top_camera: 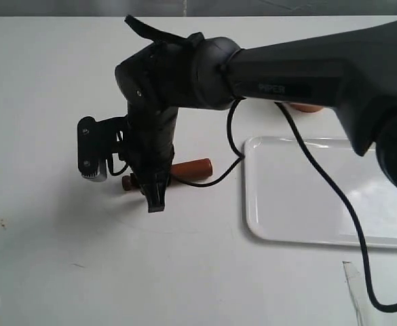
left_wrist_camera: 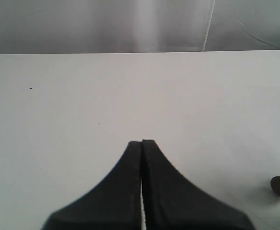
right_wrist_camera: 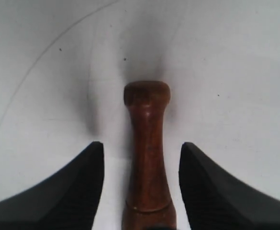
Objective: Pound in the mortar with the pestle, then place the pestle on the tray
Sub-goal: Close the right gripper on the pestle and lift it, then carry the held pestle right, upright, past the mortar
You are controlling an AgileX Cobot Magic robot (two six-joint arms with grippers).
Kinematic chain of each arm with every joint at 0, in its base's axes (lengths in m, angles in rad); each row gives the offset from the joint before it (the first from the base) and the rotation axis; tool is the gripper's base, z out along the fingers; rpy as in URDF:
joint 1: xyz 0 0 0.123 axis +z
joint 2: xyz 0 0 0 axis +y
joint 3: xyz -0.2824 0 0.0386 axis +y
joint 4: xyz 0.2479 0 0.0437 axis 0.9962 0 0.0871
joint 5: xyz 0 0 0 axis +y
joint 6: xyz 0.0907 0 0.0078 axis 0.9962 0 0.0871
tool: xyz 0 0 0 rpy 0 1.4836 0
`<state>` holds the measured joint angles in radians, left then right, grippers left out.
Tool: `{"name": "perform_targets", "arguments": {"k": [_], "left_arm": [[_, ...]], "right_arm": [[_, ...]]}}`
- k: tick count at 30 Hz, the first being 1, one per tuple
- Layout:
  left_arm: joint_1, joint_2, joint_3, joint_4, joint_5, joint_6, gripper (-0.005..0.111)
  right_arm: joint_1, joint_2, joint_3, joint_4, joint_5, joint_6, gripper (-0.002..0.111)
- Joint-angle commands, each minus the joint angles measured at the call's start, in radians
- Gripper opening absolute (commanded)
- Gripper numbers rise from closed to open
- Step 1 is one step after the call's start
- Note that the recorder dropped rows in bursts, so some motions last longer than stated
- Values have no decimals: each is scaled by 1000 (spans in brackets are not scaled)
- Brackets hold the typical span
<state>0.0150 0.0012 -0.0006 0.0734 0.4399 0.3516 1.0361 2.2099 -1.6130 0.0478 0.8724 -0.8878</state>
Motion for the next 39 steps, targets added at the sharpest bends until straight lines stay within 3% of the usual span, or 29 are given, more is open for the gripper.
{"name": "perform_targets", "arguments": {"k": [1, 5, 6, 10, 14, 18, 20, 23, 26, 34, 39], "left_arm": [[-8, -1, 1, -7, -3, -8, 0], [-8, -1, 1, -7, -3, -8, 0], [-8, -1, 1, -7, -3, -8, 0], [-8, -1, 1, -7, -3, -8, 0], [-8, -1, 1, -7, -3, -8, 0], [-8, -1, 1, -7, -3, -8, 0], [-8, -1, 1, -7, -3, -8, 0], [-8, -1, 1, -7, -3, -8, 0], [-8, -1, 1, -7, -3, -8, 0], [-8, -1, 1, -7, -3, -8, 0], [-8, -1, 1, -7, -3, -8, 0]], "right_arm": [[1, 15, -6, -35, -22, 6, 34], [1, 31, -6, -98, -14, 6, 3], [2, 39, -6, -113, -11, 6, 0], [9, -19, -6, -226, -137, 181, 0], [-81, -259, 66, -215, -473, 480, 0], [-212, -535, 417, -215, -981, 714, 0], [-269, -662, 612, -157, -1262, 732, 0], [-325, -743, 779, -13, -1504, 691, 0], [-376, -777, 908, 142, -1654, 634, 0], [-552, -729, 994, 175, -1735, 687, 0], [-608, -680, 1076, 180, -1972, 794, 0]]}}
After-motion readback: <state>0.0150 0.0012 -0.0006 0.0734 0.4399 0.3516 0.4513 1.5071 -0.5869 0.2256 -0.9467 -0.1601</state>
